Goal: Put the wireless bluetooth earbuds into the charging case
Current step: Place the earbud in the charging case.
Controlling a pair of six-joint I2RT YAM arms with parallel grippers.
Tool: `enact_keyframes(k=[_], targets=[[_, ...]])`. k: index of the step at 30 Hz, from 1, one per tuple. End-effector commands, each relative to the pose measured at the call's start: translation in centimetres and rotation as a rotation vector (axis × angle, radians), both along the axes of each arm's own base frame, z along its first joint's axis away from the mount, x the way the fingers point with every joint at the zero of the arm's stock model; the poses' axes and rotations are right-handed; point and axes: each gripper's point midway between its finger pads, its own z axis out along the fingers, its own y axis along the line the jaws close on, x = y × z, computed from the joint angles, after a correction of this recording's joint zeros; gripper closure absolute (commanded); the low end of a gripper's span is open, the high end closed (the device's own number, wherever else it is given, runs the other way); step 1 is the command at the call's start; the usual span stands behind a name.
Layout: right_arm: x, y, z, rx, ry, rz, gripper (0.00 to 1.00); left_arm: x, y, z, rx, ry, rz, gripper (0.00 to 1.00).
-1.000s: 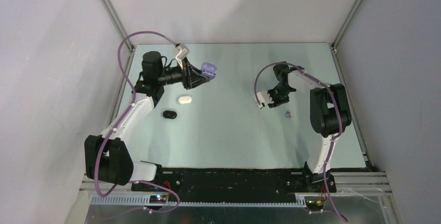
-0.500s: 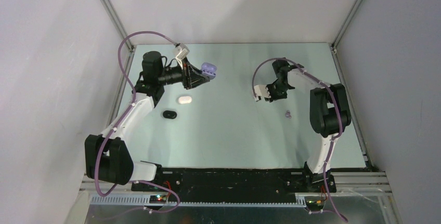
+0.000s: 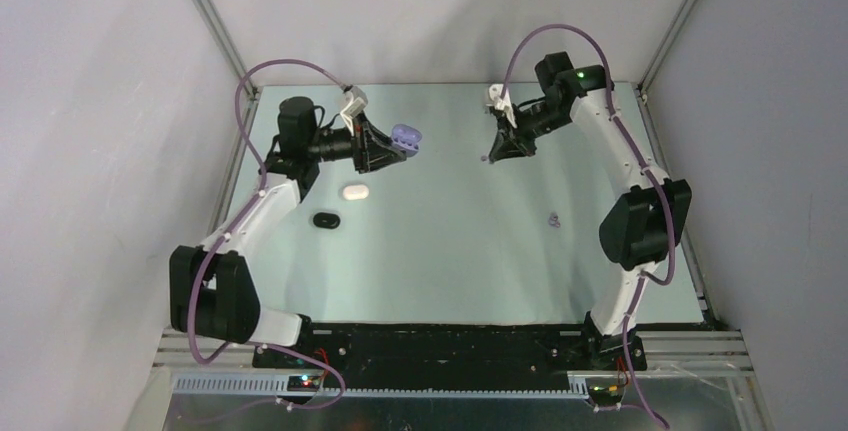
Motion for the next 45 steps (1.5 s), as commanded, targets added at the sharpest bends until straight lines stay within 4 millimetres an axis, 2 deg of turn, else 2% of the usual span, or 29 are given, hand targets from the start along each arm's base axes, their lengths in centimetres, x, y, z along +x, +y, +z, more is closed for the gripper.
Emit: enact_keyframes(k=[1,4,7,8,9,12,18,25,33,37,45], targets=[[-6.2,5.1,8.2,0.281,0.163,0.083,0.92,-0.1,-0.5,2.9,-0.007,-0.199,-0.112,0.93],[-7.3,7.2,11.4,0.367,0.157,0.123,0.92,-0.8,-0.7,3.1,0.016,-0.223,-0.166,0.93],[-7.5,9.4,13.4,0.43,0.098,0.171,0.92,-1.4,-0.8,2.9,0.067,-0.307,-0.22,0.92],[-7.6,10.2,14.5,0.459,0.077,0.187,0.92,-2.0,-0.7,2.8,0.081,-0.278,-0.237,0.92],[-8.0,10.4,14.7,0.467,0.099,0.185,0.92,-2.6,-0.6,2.0,0.103,-0.27,-0.257,0.92],[-8.3,11.9,15.6,0.498,0.035,0.228,0.92,-3.4,-0.6,2.4,0.137,-0.311,-0.299,0.92],[-8.8,13.6,15.5,0.519,-0.004,0.252,0.92,-5.2,-0.2,2.2,0.197,-0.361,-0.367,0.91],[-9.6,15.2,14.8,0.509,-0.04,0.293,0.92,-5.9,-0.4,2.6,0.209,-0.393,-0.384,0.93],[-10.2,14.9,13.4,0.47,-0.049,0.306,0.92,-5.9,-0.8,3.7,0.153,-0.332,-0.36,0.97],[-10.4,14.6,13.2,0.468,-0.053,0.29,0.92,-5.4,-1.1,4.5,0.119,-0.342,-0.338,0.98],[-10.1,14.6,12.8,0.459,-0.06,0.277,0.93,-5.6,-1.1,4.8,0.112,-0.345,-0.332,0.98]])
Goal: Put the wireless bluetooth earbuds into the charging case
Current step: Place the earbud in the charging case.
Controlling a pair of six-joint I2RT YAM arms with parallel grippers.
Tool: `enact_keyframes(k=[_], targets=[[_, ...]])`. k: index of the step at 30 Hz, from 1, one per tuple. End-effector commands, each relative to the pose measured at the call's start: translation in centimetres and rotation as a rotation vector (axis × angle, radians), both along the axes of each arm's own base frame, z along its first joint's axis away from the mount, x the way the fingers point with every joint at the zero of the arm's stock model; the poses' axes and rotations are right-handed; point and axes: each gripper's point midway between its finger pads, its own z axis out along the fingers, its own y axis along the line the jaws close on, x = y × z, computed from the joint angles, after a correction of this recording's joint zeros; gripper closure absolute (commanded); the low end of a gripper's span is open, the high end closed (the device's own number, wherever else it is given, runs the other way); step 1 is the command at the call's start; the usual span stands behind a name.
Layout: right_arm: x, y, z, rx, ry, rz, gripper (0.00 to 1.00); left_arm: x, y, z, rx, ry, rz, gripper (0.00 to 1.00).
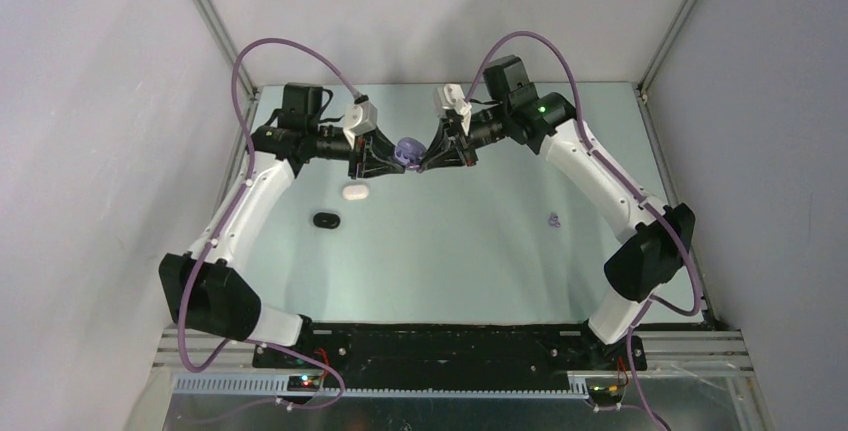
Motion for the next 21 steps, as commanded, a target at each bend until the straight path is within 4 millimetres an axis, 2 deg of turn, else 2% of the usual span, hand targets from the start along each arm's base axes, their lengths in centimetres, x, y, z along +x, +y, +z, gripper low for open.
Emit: enact_keyframes(k=[1,6,12,21], targets=[[-0.4,-0.4,2.0,0.037,-0.074,-0.007,0.92,-0.9,-0.3,2.3,-0.049,-0.055,-0.027,0.99],[-0.1,-0.5,2.1,0.042,-0.079,-0.023,0.93,-0.9,-0.3,2.3,-0.049,-0.055,-0.027,0.99],[-0.1,-0.3,3.8,0.088,-0.084,-0.028,0.93,-0.8,-0.3,2.3,-0.044,-0.055,-0.021,1.0],[0.4,-0.4,3.0,0.075,-0.076,-0.046,0.93,-0.8,-0.3,2.4,-0.039,-0.065,-0.017,0.99]])
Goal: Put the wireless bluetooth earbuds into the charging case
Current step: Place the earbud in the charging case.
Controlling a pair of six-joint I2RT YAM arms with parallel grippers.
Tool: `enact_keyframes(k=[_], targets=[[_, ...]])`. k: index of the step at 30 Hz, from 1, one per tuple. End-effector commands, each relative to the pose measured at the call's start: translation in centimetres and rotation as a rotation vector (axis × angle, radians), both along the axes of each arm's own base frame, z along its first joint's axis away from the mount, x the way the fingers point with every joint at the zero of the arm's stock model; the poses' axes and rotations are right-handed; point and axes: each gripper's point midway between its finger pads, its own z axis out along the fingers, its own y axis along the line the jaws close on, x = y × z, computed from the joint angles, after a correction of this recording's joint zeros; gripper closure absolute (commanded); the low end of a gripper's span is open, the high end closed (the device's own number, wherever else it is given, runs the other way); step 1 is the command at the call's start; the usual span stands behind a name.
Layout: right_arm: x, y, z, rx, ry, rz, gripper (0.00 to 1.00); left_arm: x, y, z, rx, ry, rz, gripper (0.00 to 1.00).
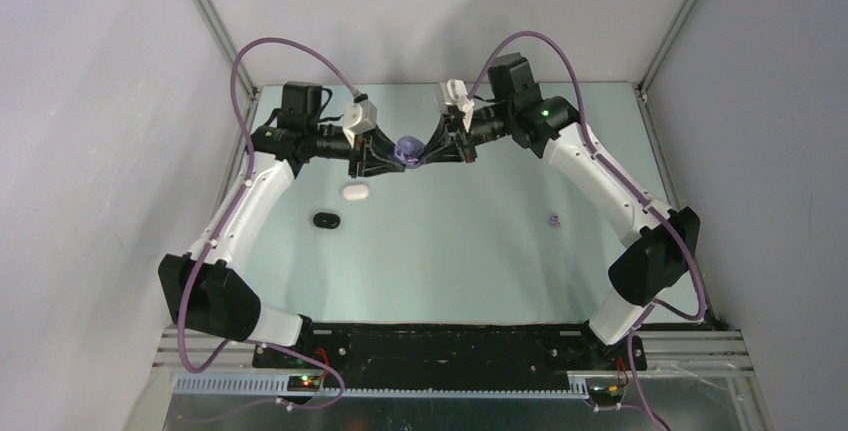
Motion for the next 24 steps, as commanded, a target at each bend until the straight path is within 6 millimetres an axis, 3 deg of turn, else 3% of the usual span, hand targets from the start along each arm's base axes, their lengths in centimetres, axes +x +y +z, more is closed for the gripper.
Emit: enact_keyframes(k=[1,7,16,24], targets=[[-0.3,-0.6,1.6,0.03,-0.047,-0.01,0.93,-1.0,-0.2,2.1,-0.033,-0.057,-0.024,1.0],[0.0,-0.9,0.5,0.01,-0.025,-0.022,0.93,-1.1,-0.2,2.3,-0.042,-0.057,-0.027,1.0],[1.2,-1.0,1.5,0.046,0.007,-0.055,0.94,-1.0,-0.3,2.4,-0.049,-0.056,-0.031,1.0],[0.5,-0.4,1.0,0.036,0.008,-0.027,0.94,-0.9,-0.3,2.7,-0.053,-0.049,-0.019,1.0]])
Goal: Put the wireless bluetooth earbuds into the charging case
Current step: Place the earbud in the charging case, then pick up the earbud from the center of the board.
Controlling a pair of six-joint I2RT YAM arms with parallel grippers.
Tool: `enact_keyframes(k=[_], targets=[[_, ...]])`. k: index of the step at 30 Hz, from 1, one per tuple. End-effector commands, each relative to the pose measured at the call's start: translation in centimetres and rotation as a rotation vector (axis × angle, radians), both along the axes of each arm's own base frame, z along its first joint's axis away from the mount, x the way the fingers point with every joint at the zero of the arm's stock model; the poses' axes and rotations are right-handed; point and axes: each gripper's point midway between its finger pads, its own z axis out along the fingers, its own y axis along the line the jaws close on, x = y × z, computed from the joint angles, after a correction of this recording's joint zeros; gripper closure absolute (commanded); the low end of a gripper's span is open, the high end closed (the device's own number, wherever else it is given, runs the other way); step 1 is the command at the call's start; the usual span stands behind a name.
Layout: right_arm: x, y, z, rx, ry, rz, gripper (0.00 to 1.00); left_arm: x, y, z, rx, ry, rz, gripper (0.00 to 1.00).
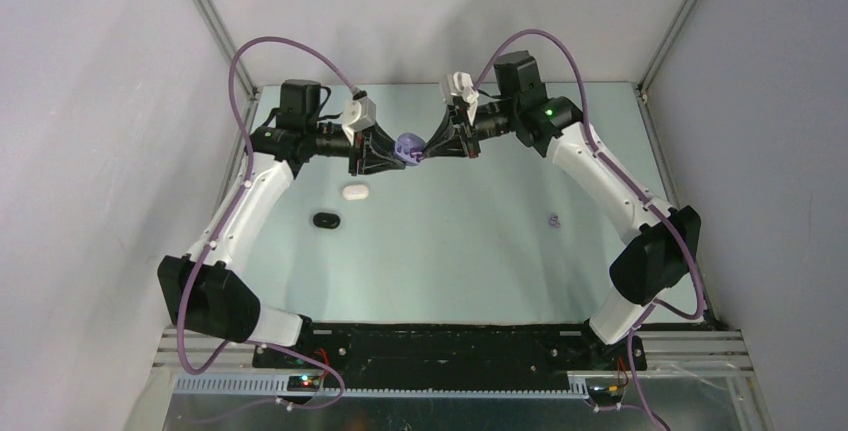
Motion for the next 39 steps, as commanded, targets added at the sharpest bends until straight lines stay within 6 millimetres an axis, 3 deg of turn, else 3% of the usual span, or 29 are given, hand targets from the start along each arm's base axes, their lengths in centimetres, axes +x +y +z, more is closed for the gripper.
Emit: enact_keyframes(k=[1,10,15,21,28,31,34,38,39], targets=[[-1.2,0.3,1.2,0.021,-0.038,0.031,0.93,-1.0,-0.2,2.2,-0.042,-0.05,-0.026,1.0],[-1.3,0.8,0.6,0.007,-0.037,0.03,0.93,-0.8,-0.3,2.2,-0.054,-0.048,-0.018,1.0],[-0.1,0.9,0.5,-0.005,-0.049,-0.032,0.84,-0.9,-0.4,2.1,-0.056,-0.045,-0.023,1.0],[-0.9,-0.2,3.0,0.039,-0.128,-0.067,0.64,-0.8,-0.3,1.7,-0.051,-0.028,-0.013,1.0],[-3.7,-2.5,7.4,0.115,-0.221,-0.105,0.56,-0.3,-0.3,1.1,-0.048,-0.005,0.008,1.0],[-3.9,-3.9,7.3,0.099,-0.234,-0.155,0.54,0.1,-0.4,1.0,-0.056,0.007,0.021,1.0],[-3.7,-6.6,4.9,0.012,-0.186,-0.251,0.56,0.3,-0.3,0.9,-0.055,0.019,0.043,1.0],[-0.4,-13.1,-1.7,-0.183,0.09,-0.591,0.71,0.6,-0.2,1.0,-0.07,0.035,0.08,1.0],[-0.4,-14.1,-3.4,-0.234,0.178,-0.643,0.77,0.7,-0.2,0.9,-0.072,0.039,0.09,1.0]])
